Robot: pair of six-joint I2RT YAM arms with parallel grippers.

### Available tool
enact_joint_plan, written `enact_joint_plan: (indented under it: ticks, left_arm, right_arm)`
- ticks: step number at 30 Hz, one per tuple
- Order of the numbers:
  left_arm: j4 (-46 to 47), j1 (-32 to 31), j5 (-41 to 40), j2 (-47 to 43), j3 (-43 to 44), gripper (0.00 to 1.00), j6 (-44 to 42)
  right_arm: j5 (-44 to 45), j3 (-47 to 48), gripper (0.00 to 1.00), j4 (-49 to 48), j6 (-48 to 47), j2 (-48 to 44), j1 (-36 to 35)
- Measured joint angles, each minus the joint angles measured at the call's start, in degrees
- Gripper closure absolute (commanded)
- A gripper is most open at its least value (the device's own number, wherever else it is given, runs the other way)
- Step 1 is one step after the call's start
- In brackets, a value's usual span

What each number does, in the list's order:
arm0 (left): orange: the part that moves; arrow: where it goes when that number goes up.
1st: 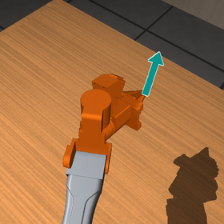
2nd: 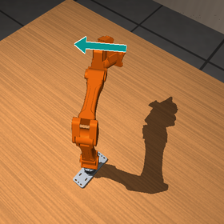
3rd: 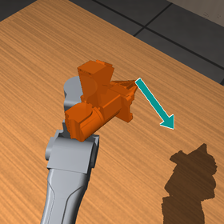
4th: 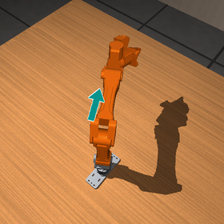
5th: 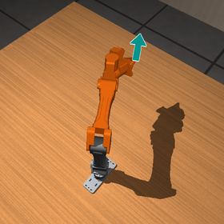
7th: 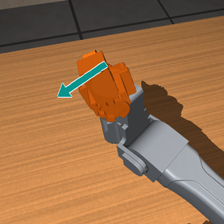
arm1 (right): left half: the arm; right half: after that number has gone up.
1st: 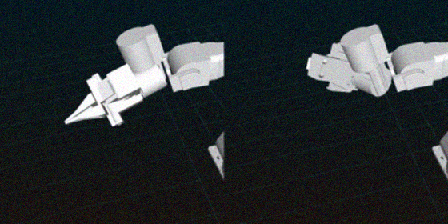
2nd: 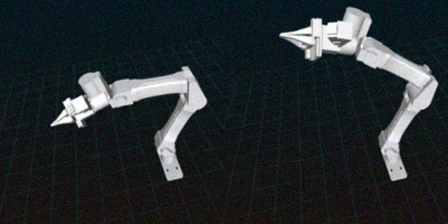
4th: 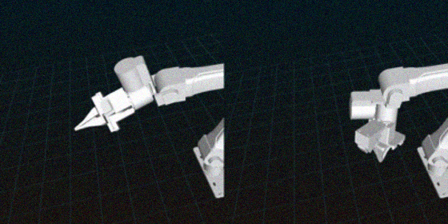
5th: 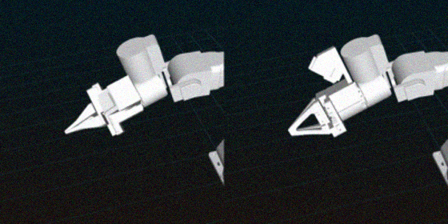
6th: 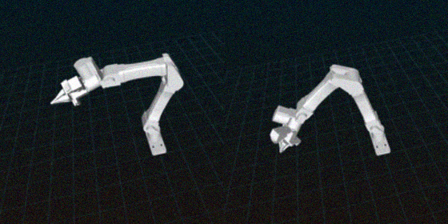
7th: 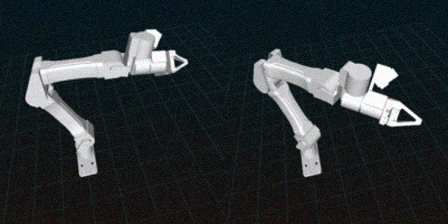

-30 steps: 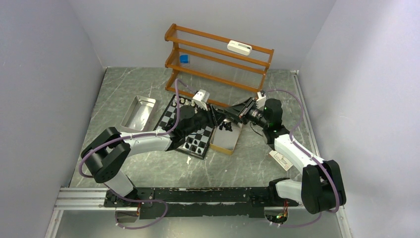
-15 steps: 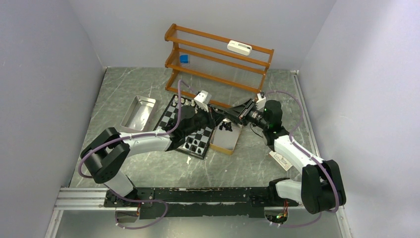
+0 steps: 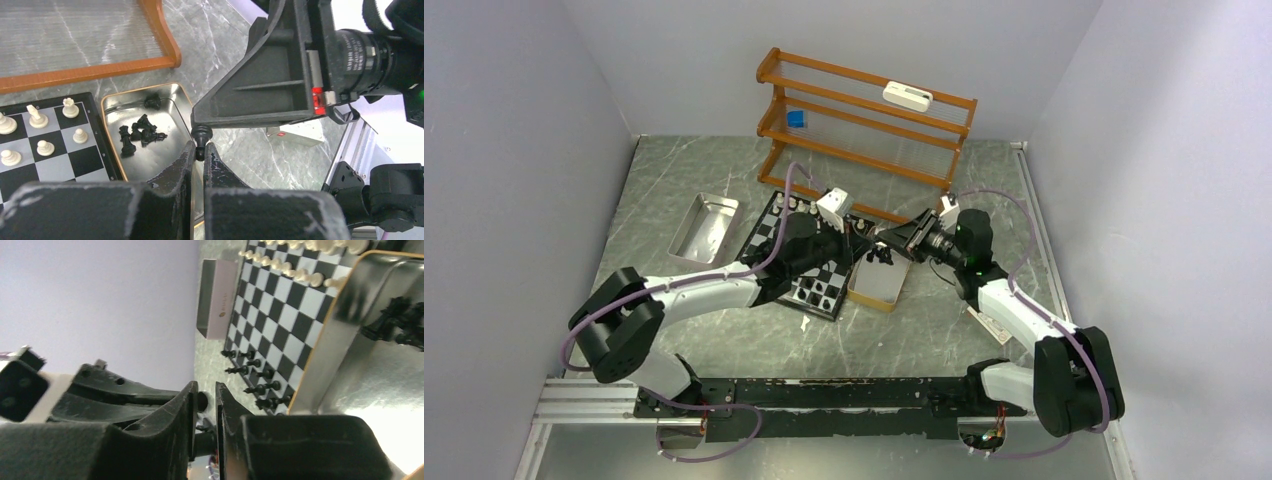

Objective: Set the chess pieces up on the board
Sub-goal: Place the chess piece on the chessboard.

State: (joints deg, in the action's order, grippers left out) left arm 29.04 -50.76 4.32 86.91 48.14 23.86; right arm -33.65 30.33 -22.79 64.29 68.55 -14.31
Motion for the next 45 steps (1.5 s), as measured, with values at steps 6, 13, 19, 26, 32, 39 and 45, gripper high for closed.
enact_joint_plan:
  ticks: [6,13,19,26,32,39,45]
  left_arm:
    - [-0.5,0.0,0.9,-2.1,0.3,0.95,-1.1]
    - [-7.1,0.1,1.5,-2.1,3.6,0.95,-2.3]
    - [-30.9,2.7,1.0,-2.3,14.7,0.95,-6.2]
    - [-57.3,15.8,1.6,-7.5,20.9,0.95,-13.3]
    - [-72.5,22.9,1.1,-8.2,28.9,0.95,-20.1]
    - [-83.3,23.3,-0.2,-1.9,34.9,0.95,-26.4]
    - [-86.9,23.7,-2.5,4.7,36.7,0.95,-28.2]
  right_arm:
    - [1.3,-2.0,0.77,3.9,-3.0,0.0,0.2]
    - [2.3,-2.1,0.70,7.6,-5.9,-1.0,0.2]
    - [4.7,1.2,0.56,16.4,-13.1,-5.5,0.2]
    - [7.2,3.4,0.04,23.7,-21.3,-14.5,0.2]
    - [7.5,3.4,0.00,29.2,-25.7,-19.8,0.2]
    - [7.4,4.9,0.00,35.5,-27.8,-25.4,0.2]
    - [7.6,7.5,0.00,38.2,-29.0,-28.4,0.2]
